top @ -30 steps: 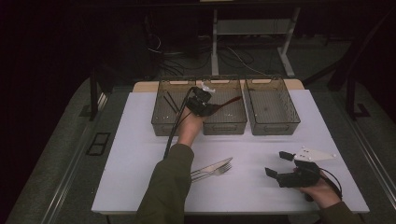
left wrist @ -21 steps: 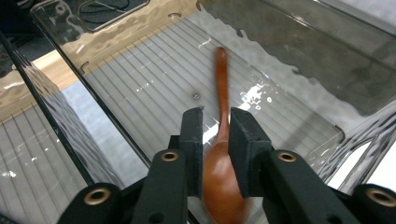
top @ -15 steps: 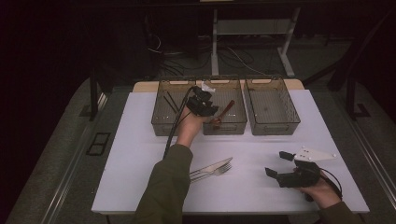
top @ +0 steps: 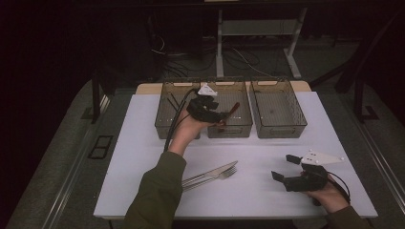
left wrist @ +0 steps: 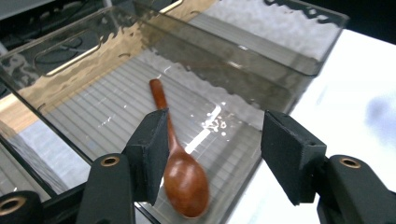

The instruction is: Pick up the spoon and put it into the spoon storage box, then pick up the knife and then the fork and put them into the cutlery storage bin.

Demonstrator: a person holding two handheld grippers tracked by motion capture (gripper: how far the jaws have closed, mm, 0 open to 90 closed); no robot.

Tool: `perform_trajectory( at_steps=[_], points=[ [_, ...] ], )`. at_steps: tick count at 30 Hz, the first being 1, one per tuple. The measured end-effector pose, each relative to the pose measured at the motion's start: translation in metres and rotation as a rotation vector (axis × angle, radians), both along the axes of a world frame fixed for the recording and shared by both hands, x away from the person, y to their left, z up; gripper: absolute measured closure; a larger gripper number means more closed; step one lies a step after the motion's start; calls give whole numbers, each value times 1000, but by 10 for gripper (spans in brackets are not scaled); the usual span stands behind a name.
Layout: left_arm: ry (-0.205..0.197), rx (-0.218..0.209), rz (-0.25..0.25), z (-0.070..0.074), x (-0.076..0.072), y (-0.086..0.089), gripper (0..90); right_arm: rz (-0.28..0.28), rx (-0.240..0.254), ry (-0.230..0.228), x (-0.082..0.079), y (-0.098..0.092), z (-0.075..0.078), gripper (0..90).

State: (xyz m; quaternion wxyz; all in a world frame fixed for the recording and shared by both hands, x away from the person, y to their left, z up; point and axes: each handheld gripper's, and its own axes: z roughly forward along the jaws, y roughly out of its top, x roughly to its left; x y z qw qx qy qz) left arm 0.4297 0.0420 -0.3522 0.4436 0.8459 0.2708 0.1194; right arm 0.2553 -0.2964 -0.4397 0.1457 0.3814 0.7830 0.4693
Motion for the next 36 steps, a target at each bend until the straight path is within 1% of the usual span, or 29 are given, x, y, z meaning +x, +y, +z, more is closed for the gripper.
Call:
perform_trajectory(
  at_steps=[1,2,3,4,5,8,10,14,18,20,24,27,28,29,30,32,33,35,36],
  points=[
    [-3,2,-15,2,-2,1,401,-1,0,0,0,0,0,121],
    [-4,-11,-17,3,-6,1,396,-1,-1,0,0,0,0,121],
    [-11,0,-33,5,-8,2,395,-3,-1,2,0,0,0,121],
    [-15,-15,-36,6,-13,2,392,-1,-3,1,0,1,0,121],
    [-18,-10,-45,7,-15,3,391,-1,-5,-2,0,1,0,121],
    [-24,-16,-63,11,-25,5,382,0,-6,-1,0,1,0,121],
    [-18,-34,-66,12,-31,7,377,-1,-4,-3,0,0,0,121],
    [-32,-37,-76,12,-42,12,362,0,-5,-4,0,1,0,121],
    [-32,-46,-92,8,-53,18,340,0,-6,-5,0,0,0,121],
    [-31,-39,-105,6,-58,22,325,-3,-4,-2,0,0,0,121],
    [-30,-50,-104,0,-67,30,291,-5,-6,-3,1,-1,0,121],
    [-18,-59,-95,-4,-75,36,267,-13,-3,-3,1,-2,0,121],
    [-19,-59,-98,-5,-77,39,263,-15,2,11,0,-2,0,121],
    [-17,-63,-97,-6,-81,41,259,-13,-2,-1,1,-2,0,121],
    [-22,-62,-98,-7,-84,43,251,-13,-1,2,1,-2,0,121],
    [-32,-74,-100,-9,-90,49,239,-12,-4,1,1,-2,0,121],
    [-32,-79,-97,-10,-93,51,236,-5,-11,-9,1,-2,-1,121],
    [-31,-76,-96,-12,-98,56,231,-10,-6,-3,1,-1,-1,121],
    [-27,-88,-92,-14,-101,57,231,-11,-7,-2,1,-1,-1,121]
  ],
)
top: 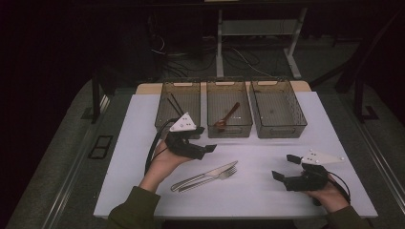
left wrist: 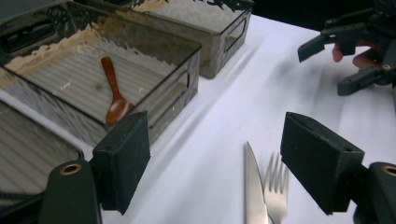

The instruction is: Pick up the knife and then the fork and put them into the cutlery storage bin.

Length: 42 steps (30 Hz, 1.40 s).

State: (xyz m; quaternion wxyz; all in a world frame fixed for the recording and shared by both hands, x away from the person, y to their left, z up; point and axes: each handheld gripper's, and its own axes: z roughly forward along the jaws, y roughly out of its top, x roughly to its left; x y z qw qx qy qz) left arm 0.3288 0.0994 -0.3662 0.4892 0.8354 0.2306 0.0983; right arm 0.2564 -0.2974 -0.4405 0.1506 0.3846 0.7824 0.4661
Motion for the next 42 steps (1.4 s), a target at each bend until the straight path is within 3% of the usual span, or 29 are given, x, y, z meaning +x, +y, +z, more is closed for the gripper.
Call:
perform_trajectory(
  at_steps=[6,16,22,29,32,42],
  points=[
    [1,10,-13,-11,-17,10,231,9,24,-2,1,2,0,121],
    [1,12,-26,-23,-40,24,268,14,-1,2,1,5,-2,121],
    [18,17,-29,-31,-51,34,349,15,-5,5,1,5,-3,121],
    [32,19,-34,-39,-63,39,513,14,-11,4,1,5,-3,121],
    [53,29,-58,-44,-67,39,562,14,-12,3,1,5,-2,122],
    [89,107,-101,-62,-66,30,685,14,-16,4,1,5,-3,121]
  ],
)
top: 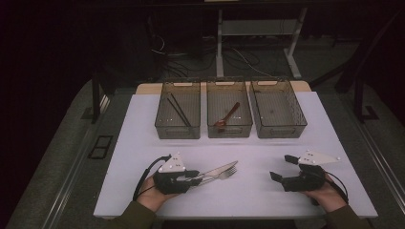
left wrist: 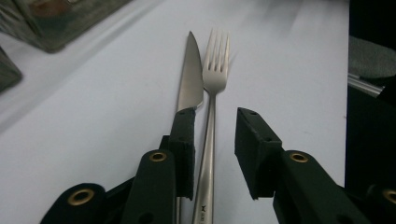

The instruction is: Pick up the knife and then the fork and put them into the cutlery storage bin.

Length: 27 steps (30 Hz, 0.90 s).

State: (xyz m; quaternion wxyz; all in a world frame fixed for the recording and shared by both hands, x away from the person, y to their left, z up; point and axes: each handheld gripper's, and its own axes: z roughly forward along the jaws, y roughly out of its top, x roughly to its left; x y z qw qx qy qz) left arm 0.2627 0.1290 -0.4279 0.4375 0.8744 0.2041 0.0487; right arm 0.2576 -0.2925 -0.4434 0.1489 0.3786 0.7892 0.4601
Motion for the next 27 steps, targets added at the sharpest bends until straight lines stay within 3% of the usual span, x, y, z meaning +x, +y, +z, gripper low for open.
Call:
perform_trajectory(
  at_steps=[7,11,27],
  points=[
    [22,60,-17,-12,4,-11,743,0,1,0,0,0,0,121],
    [9,104,-20,-16,4,-18,750,-1,1,0,0,0,0,121],
    [-9,167,-27,-19,7,-27,820,-7,1,8,0,0,0,121]
  ],
)
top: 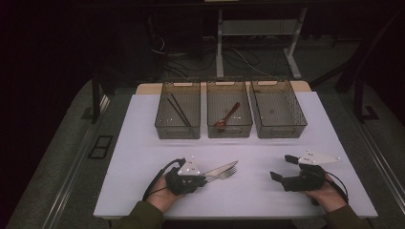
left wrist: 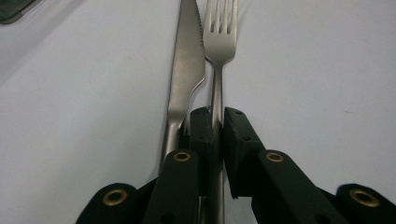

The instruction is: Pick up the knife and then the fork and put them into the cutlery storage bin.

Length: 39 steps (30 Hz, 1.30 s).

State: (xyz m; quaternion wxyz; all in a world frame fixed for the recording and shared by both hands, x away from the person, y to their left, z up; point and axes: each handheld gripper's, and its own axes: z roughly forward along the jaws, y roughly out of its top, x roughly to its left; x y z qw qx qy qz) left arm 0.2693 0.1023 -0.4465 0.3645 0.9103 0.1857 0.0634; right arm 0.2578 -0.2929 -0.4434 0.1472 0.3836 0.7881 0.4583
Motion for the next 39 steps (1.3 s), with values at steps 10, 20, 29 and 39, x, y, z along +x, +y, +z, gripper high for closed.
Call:
perform_trajectory(
  at_steps=[10,20,29,39],
  points=[
    [9,-20,-14,7,-3,-3,831,-6,4,19,1,-2,1,123],
    [11,-104,12,24,-4,-2,831,10,81,91,1,-5,17,122],
    [-10,-141,36,36,0,-11,831,107,135,119,6,14,26,157],
    [-42,-155,64,44,8,-26,831,132,182,112,18,38,37,253]
  ],
)
